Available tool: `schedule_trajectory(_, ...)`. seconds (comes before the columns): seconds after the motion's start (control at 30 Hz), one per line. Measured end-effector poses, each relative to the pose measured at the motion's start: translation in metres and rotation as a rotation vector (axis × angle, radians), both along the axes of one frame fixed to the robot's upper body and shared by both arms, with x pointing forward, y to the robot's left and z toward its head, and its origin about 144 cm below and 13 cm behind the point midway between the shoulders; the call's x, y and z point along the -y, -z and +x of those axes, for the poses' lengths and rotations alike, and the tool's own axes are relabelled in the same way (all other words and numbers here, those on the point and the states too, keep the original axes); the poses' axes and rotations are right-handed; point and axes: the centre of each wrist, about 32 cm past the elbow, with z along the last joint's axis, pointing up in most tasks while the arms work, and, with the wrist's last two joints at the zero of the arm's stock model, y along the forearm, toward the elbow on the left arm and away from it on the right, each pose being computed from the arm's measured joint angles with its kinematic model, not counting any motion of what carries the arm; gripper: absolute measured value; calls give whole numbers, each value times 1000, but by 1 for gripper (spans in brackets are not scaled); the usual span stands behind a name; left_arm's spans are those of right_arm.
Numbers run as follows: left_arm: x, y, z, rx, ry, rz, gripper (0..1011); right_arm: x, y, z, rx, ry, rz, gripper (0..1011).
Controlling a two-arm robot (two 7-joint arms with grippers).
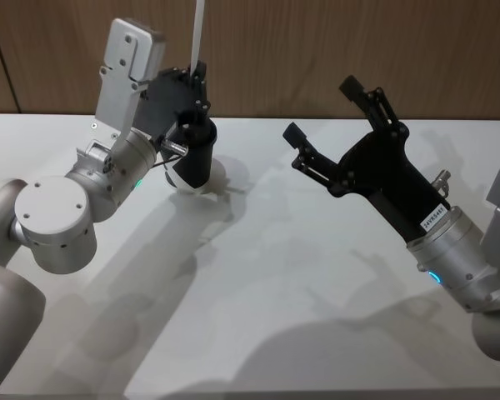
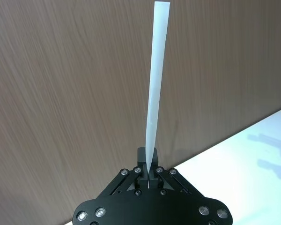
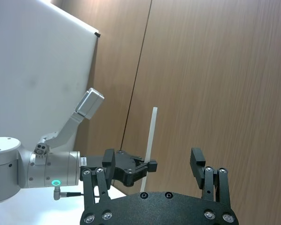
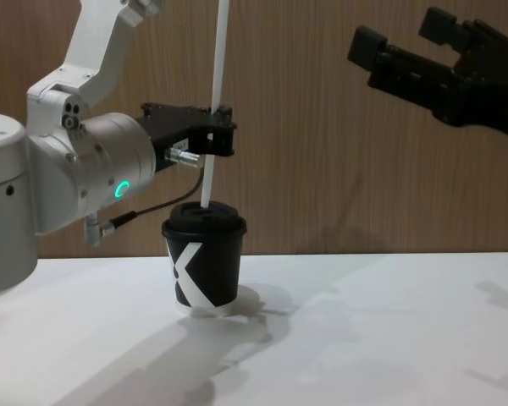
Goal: Pick up the straw with one hand, pass it to the other hand, and insert it into the cup.
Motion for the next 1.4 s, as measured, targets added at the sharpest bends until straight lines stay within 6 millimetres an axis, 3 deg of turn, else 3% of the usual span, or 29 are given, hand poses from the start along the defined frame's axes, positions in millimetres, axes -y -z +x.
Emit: schedule_trajectory(1.4,6,8,5,-16,14,13,10,0,0,0,0,0,0,1001)
